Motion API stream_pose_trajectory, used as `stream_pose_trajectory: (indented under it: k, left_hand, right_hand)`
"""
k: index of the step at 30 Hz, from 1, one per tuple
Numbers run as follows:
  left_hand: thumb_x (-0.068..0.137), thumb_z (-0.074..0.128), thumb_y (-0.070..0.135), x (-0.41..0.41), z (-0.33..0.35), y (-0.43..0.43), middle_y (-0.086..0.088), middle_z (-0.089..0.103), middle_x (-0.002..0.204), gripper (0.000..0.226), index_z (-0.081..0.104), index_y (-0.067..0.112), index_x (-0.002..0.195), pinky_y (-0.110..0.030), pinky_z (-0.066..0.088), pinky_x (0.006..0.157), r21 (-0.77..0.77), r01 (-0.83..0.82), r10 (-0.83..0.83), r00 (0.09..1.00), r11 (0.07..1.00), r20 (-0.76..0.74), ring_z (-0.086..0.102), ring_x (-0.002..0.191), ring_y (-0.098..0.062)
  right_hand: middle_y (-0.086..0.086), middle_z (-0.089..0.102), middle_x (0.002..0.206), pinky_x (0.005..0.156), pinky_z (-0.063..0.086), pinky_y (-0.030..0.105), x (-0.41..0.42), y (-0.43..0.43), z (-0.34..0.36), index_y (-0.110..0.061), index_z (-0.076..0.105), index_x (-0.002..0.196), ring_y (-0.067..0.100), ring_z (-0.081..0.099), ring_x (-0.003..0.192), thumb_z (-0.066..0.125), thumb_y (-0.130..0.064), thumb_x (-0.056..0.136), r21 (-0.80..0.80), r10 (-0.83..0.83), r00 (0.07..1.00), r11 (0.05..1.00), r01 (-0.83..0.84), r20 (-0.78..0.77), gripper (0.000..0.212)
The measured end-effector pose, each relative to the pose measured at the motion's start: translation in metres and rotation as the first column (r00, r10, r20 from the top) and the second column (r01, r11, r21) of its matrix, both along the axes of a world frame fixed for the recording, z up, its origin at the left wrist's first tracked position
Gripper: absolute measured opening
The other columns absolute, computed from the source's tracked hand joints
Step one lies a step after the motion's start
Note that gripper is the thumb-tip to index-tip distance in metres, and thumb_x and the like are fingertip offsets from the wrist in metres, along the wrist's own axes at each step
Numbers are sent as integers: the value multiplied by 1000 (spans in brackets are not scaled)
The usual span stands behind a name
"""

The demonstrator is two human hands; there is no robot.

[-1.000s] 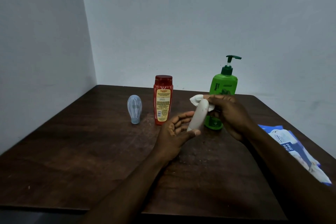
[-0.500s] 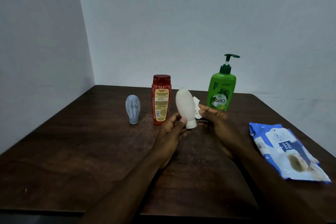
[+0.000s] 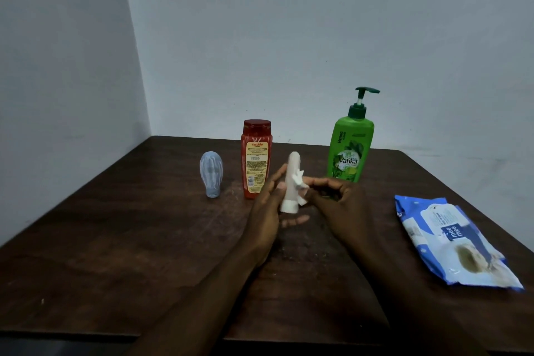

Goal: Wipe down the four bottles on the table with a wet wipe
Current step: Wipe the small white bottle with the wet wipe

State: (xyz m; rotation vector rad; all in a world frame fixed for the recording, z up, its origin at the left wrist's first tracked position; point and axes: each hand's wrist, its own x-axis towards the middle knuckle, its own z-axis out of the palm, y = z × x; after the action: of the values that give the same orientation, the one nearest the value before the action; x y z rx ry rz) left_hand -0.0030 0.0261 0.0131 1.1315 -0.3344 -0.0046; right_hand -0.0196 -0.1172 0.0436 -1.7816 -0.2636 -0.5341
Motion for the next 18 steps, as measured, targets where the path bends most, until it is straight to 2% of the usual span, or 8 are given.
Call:
stream_pose_trajectory:
  k: [2, 3, 7, 9, 11, 14, 18]
  left_hand:
    - [105, 39, 32, 0, -1, -2, -4, 66, 127, 40, 50, 23, 143, -42, 62, 76, -2, 20, -20, 999, 1000, -32, 72, 101, -18]
    - [106, 37, 33, 0, -1, -2, -7, 68, 120, 40, 52, 20, 140, -37, 60, 71, -5, 23, -24, 999, 1000, -45, 72, 92, -18]
    - [107, 34, 33, 1, 0, -3, -9, 70, 101, 37, 55, 12, 130, -25, 46, 53, -80, 48, -57, 991, 996, -120, 60, 66, -12]
    - [107, 31, 34, 1, 4, -4, -7, 75, 97, 36, 56, 14, 125, -22, 41, 47, -133, 83, -98, 989, 988, -114, 55, 58, -11]
    - [107, 30, 34, -1, 6, -4, -10, 75, 99, 36, 56, 16, 124, -22, 38, 46, -167, 116, -134, 986, 979, -103, 52, 56, -11]
    - [106, 31, 35, -3, 6, -3, -7, 76, 96, 34, 56, 18, 121, -21, 36, 46, -190, 143, -164, 981, 971, -103, 52, 57, -11]
    - [106, 33, 35, -1, 6, -3, -6, 69, 87, 33, 60, 18, 113, -20, 36, 45, -216, 118, -153, 976, 969, -155, 54, 57, -10]
  right_hand:
    - [-7, 78, 87, 70, 60, 29, 0, 5, 1, -24, 79, 100, 8, 74, 76, 78, -15, 84, -71, -53, 998, 996, 55, 33, 19]
    - [-7, 77, 90, 71, 60, 29, 1, 6, 2, -22, 79, 102, 5, 73, 78, 78, -17, 84, -103, -98, 993, 989, 104, 68, 19]
    - [-6, 68, 93, 67, 44, 3, 8, 8, 14, -21, 77, 104, -10, 60, 80, 78, -17, 84, -203, -238, 938, 935, 292, 252, 20]
    - [-1, 65, 88, 63, 39, 0, 13, 8, 24, -15, 77, 105, -13, 57, 75, 76, -15, 85, -215, -252, 926, 924, 317, 280, 20]
    - [3, 65, 87, 62, 38, 2, 16, 8, 33, -15, 77, 107, -4, 56, 72, 74, -14, 87, -244, -256, 918, 910, 335, 304, 21]
    - [8, 63, 91, 67, 38, 5, 16, 8, 38, -15, 74, 114, 11, 56, 78, 69, -7, 91, -307, -208, 909, 894, 326, 360, 25]
    - [4, 55, 96, 72, 36, 5, 7, 16, 27, -13, 73, 118, 9, 52, 85, 65, -2, 92, -417, -90, 908, 867, 273, 409, 29]
